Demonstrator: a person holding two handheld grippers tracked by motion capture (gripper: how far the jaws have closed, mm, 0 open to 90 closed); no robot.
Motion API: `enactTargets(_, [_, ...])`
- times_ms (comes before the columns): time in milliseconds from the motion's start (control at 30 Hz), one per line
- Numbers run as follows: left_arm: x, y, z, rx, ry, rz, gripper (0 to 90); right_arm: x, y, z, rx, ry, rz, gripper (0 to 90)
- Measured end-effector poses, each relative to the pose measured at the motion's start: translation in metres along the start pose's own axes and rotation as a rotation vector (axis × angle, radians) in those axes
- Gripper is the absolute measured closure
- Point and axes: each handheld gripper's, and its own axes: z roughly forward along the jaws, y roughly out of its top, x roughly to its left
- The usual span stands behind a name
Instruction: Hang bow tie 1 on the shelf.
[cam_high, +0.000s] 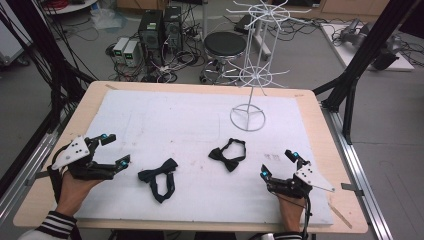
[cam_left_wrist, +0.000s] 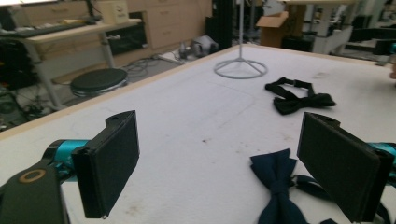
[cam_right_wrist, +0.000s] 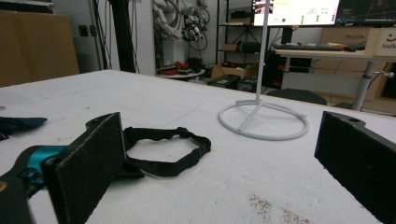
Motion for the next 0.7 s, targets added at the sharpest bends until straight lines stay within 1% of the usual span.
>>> enactTargets(33, [-0.001, 0.005, 0.002, 0.024, -0.034, -0.005, 13.4, 0.000, 0.000, 0.000, -0.003, -0.001, -0.003, 1.0])
enactTargets(67, [-0.001, 0.005, 0.002, 0.024, -0.034, -0.005, 13.4, 0.000, 0.000, 0.000, -0.003, -0.001, -0.003, 1.0])
enactTargets(100, [-0.001, 0.007, 0.004, 0.041, -0.042, 0.003, 13.4, 0.000, 0.000, 0.000, -0.002, 0.000, -0.004, 1.0])
enactTargets(133, [-0.002, 0.012, 0.007, 0.072, -0.062, 0.009, 13.4, 0.000, 0.000, 0.000, -0.002, -0.001, -0.006, 1.0])
enactTargets(167, [-0.002, 0.012, 0.007, 0.072, -0.062, 0.009, 13.4, 0.000, 0.000, 0.000, -0.003, -0.001, -0.008, 1.0])
enactTargets(200, [-0.002, 0.016, 0.010, 0.103, -0.082, 0.016, 13.4, 0.000, 0.000, 0.000, -0.005, -0.001, -0.009, 1.0])
enactTargets(233, [-0.002, 0.016, 0.010, 0.103, -0.082, 0.016, 13.4, 0.000, 0.000, 0.000, -0.005, -0.001, -0.009, 1.0])
enactTargets(267, [-0.002, 0.019, 0.012, 0.119, -0.092, 0.024, 13.4, 0.000, 0.000, 0.000, -0.005, -0.002, -0.010, 1.0])
enactTargets(300, [-0.003, 0.023, 0.015, 0.153, -0.116, 0.029, 13.4, 0.000, 0.000, 0.000, -0.005, -0.002, -0.011, 1.0])
enactTargets(333, [-0.004, 0.024, 0.018, 0.176, -0.125, 0.033, 13.4, 0.000, 0.000, 0.000, -0.007, -0.003, -0.011, 1.0])
enactTargets(400, [-0.004, 0.026, 0.021, 0.202, -0.137, 0.041, 13.4, 0.000, 0.000, 0.000, -0.009, -0.003, -0.014, 1.0])
enactTargets(433, [-0.004, 0.026, 0.021, 0.202, -0.137, 0.041, 13.4, 0.000, 0.000, 0.000, -0.009, -0.002, -0.012, 1.0])
enactTargets(467, [-0.005, 0.028, 0.024, 0.230, -0.150, 0.045, 13.4, 0.000, 0.000, 0.000, -0.009, -0.003, -0.013, 1.0])
enactTargets(500, [-0.005, 0.028, 0.024, 0.230, -0.150, 0.045, 13.4, 0.000, 0.000, 0.000, -0.009, -0.003, -0.012, 1.0])
enactTargets(600, [-0.007, 0.032, 0.030, 0.276, -0.169, 0.058, 13.4, 0.000, 0.000, 0.000, -0.006, -0.005, -0.006, 1.0])
enactTargets(633, [-0.008, 0.033, 0.032, 0.285, -0.172, 0.060, 13.4, -0.001, 0.000, 0.000, -0.010, -0.005, -0.012, 1.0])
enactTargets(667, [-0.008, 0.033, 0.032, 0.285, -0.172, 0.060, 13.4, 0.000, 0.000, 0.000, -0.006, -0.005, -0.006, 1.0])
enactTargets(700, [-0.009, 0.034, 0.034, 0.307, -0.185, 0.065, 13.4, 0.000, 0.000, 0.000, -0.006, -0.004, -0.007, 1.0])
